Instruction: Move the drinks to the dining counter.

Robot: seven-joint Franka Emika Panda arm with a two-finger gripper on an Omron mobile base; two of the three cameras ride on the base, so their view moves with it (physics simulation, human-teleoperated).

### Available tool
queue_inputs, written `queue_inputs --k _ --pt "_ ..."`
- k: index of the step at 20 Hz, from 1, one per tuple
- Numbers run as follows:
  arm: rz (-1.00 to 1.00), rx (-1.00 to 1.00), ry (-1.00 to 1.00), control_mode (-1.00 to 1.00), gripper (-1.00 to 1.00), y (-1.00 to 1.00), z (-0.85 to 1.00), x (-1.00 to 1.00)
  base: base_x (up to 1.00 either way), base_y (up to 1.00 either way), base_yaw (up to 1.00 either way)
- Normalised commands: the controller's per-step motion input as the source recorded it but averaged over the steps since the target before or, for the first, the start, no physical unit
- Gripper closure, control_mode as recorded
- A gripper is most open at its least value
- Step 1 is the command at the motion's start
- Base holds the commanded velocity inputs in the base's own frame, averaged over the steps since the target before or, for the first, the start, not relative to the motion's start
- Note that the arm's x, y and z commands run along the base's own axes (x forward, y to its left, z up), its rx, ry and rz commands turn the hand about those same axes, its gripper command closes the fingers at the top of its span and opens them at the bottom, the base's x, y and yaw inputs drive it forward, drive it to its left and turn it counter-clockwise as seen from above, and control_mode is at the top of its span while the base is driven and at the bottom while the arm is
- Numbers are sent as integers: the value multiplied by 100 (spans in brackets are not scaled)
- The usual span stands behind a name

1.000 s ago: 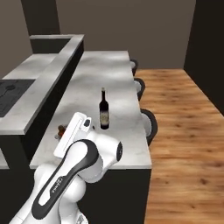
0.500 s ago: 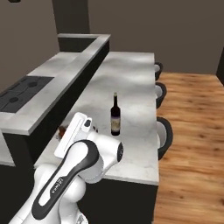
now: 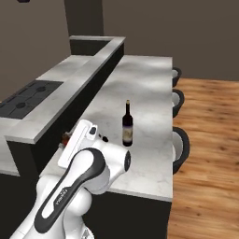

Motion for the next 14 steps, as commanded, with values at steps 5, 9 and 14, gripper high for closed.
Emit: queue_inputs --k 5,9,14 --pt "0 0 3 -100 100 -8 0 6 0 0 0" --pt "0 0 13 -100 100 -27 0 4 0 0 0" --pt "-1 -2 20 -100 100 -45 0 1 0 0 0"
